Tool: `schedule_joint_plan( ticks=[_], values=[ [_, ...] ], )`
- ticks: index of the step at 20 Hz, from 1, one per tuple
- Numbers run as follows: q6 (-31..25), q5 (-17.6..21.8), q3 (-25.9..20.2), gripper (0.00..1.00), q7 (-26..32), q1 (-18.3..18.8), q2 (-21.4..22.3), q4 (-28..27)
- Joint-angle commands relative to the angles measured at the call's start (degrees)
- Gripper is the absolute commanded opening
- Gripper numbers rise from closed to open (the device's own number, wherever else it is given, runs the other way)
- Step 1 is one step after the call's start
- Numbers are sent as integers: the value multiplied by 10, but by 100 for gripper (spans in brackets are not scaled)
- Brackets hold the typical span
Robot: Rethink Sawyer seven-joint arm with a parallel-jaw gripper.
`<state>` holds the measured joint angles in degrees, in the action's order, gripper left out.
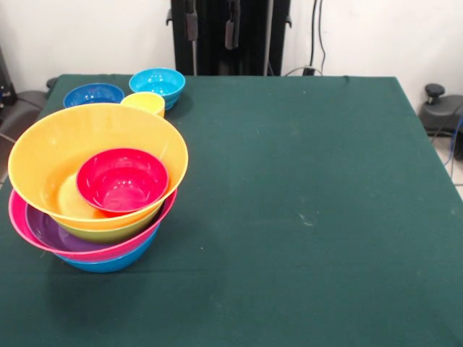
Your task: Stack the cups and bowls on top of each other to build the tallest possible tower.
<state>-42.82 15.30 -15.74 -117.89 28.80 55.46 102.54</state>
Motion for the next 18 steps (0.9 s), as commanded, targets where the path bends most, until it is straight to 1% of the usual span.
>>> schedule_joint_plan(
  ticks=[1, 3, 7, 12, 18],
  values=[
    [98, 46, 21, 100, -28, 5, -43, 88],
    [121, 50, 25, 100, -26, 7, -53, 95],
    [161, 51, 23, 100, -9, 25, -73, 116],
    [192, 58, 18, 100, 10, 49, -84, 131],
    [239, 73, 14, 100, 7, 70, -100, 158]
  ],
)
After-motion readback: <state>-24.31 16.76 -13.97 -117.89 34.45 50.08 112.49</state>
